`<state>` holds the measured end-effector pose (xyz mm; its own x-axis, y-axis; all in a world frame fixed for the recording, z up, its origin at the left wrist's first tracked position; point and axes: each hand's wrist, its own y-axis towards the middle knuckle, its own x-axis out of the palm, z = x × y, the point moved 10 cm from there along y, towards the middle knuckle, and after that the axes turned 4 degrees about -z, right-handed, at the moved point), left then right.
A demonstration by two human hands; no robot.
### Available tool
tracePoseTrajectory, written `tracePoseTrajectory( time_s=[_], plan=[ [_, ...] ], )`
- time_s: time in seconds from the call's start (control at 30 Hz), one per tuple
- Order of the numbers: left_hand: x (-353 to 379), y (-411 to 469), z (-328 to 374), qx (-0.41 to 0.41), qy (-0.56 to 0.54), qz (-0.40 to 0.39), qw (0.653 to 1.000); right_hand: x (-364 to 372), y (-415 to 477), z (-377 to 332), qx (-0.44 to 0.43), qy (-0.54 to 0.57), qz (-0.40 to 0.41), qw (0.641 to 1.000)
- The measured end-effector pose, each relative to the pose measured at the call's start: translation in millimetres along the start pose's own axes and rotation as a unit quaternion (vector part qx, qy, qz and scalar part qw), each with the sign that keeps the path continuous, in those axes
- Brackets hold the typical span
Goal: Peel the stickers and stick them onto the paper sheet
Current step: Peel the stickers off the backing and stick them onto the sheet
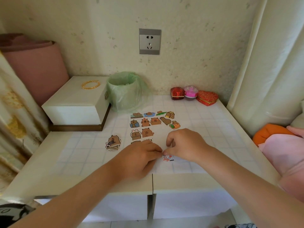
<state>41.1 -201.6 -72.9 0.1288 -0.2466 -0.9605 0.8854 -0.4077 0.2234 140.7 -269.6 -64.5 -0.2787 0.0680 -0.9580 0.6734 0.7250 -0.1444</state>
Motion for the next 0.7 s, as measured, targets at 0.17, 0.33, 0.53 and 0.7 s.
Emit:
tracePoseTrajectory(
  time_s=[0.17, 0.33, 0.53, 0.7],
  plan=[
    [6, -13, 9, 0.007, 0.052, -0.027, 0.998, 4, -17, -14, -0.103, -0.051, 0.037, 0.993],
    [2, -21, 15, 0.001, 0.050, -0.028, 0.998, 12, -38, -19, -0.169, -0.107, 0.044, 0.979],
    [3, -23, 9, -0.049, -0.028, -0.048, 0.997, 11, -47, -10, -0.156, -0.062, 0.069, 0.983],
    [-1, -19, 7, -0.066, -0.048, -0.038, 0.996, 14, -44, 8, -0.119, 0.038, 0.050, 0.991]
  ],
)
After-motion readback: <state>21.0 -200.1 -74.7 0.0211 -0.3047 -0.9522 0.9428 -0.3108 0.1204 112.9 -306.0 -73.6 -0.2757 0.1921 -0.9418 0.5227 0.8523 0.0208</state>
